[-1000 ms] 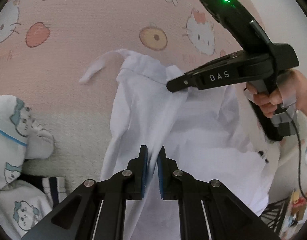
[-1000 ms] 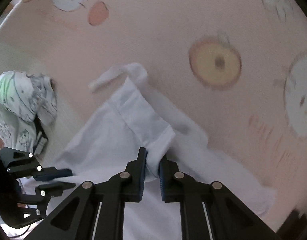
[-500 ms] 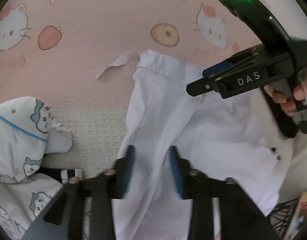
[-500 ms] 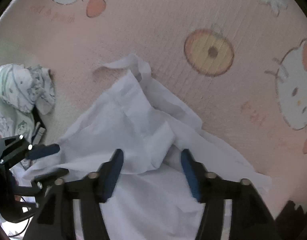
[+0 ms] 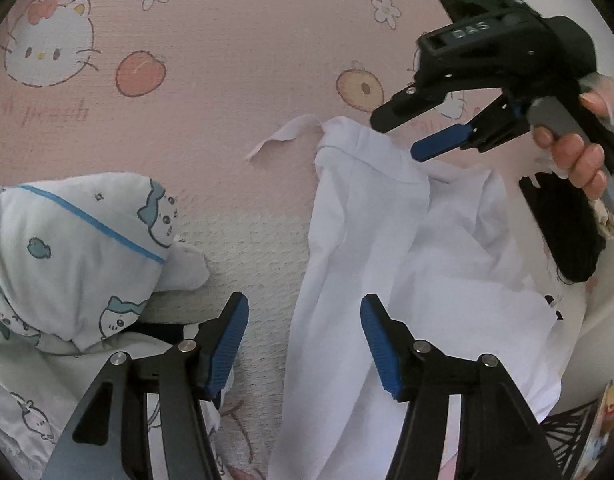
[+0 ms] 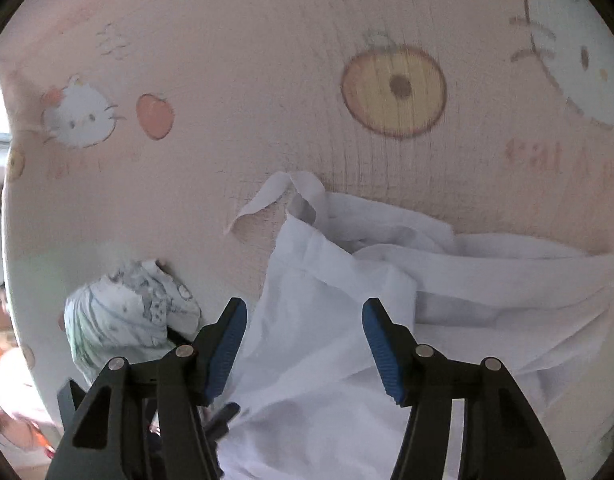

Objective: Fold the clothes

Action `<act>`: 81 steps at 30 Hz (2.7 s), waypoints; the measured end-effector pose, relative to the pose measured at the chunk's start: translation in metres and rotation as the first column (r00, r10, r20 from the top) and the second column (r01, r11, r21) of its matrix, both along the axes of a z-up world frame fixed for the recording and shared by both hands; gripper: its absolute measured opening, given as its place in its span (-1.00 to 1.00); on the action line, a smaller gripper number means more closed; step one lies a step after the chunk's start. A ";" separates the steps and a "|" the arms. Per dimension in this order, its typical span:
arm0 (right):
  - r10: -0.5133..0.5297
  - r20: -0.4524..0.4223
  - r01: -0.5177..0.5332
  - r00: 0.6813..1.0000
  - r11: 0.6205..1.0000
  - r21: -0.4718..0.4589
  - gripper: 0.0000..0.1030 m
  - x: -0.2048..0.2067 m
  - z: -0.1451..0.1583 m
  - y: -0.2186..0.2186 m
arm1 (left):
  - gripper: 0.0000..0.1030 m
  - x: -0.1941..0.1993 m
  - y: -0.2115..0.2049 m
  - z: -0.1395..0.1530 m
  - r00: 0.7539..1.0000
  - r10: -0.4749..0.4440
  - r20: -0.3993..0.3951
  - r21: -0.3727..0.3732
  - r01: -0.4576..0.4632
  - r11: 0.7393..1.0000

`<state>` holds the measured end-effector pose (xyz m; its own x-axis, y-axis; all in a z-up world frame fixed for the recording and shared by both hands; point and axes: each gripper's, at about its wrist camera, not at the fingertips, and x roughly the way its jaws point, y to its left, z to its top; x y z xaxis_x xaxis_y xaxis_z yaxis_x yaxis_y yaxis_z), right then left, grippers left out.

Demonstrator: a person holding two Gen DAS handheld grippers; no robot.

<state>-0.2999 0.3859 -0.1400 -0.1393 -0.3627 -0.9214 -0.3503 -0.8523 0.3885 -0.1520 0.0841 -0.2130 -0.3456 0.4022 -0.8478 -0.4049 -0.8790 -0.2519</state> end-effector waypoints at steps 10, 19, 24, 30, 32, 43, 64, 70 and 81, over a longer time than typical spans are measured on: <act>-0.024 0.045 0.022 0.999 0.999 0.041 0.16 -0.007 -0.030 -0.022 | 0.07 -0.016 0.015 -0.016 0.999 -0.020 0.027 0.024 0.019 1.000; 0.017 -0.022 -0.015 1.000 0.994 0.105 -0.61 -0.013 -0.028 -0.027 | 0.07 -0.027 0.028 -0.023 1.000 -0.020 0.014 -0.004 0.020 1.000; 0.056 -0.080 -0.045 0.995 0.990 0.133 -0.80 -0.010 -0.021 -0.028 | 0.07 -0.026 0.032 -0.021 0.999 -0.032 0.007 -0.025 0.032 0.999; 0.083 -0.172 -0.065 0.982 0.992 0.108 -0.80 -0.007 0.002 -0.024 | 0.07 -0.035 0.043 -0.015 1.000 -0.028 0.007 -0.011 0.029 1.000; 0.080 -0.193 -0.062 0.978 0.993 0.097 -0.80 -0.006 0.010 -0.017 | 0.07 -0.039 0.044 -0.012 1.000 -0.023 -0.001 0.012 0.023 1.000; 0.036 -0.215 -0.033 0.976 0.999 0.020 -0.80 0.028 0.026 0.010 | 0.03 -0.071 0.059 -0.013 0.996 -0.056 0.071 0.151 0.045 0.987; -0.003 -0.066 0.002 0.998 1.000 -0.026 -0.18 0.015 0.000 -0.017 | -0.85 -0.060 0.080 -0.001 0.986 -0.166 -0.025 0.195 0.167 0.966; 0.033 -0.040 -0.033 0.999 0.999 0.014 -0.70 0.018 -0.007 -0.021 | -0.85 -0.054 0.079 0.005 0.984 -0.173 -0.034 0.220 0.176 0.959; 0.052 -0.189 -0.048 0.981 0.998 0.028 -0.77 0.026 0.023 -0.013 | -0.33 -0.054 0.056 0.012 0.996 -0.059 0.067 0.161 0.048 0.986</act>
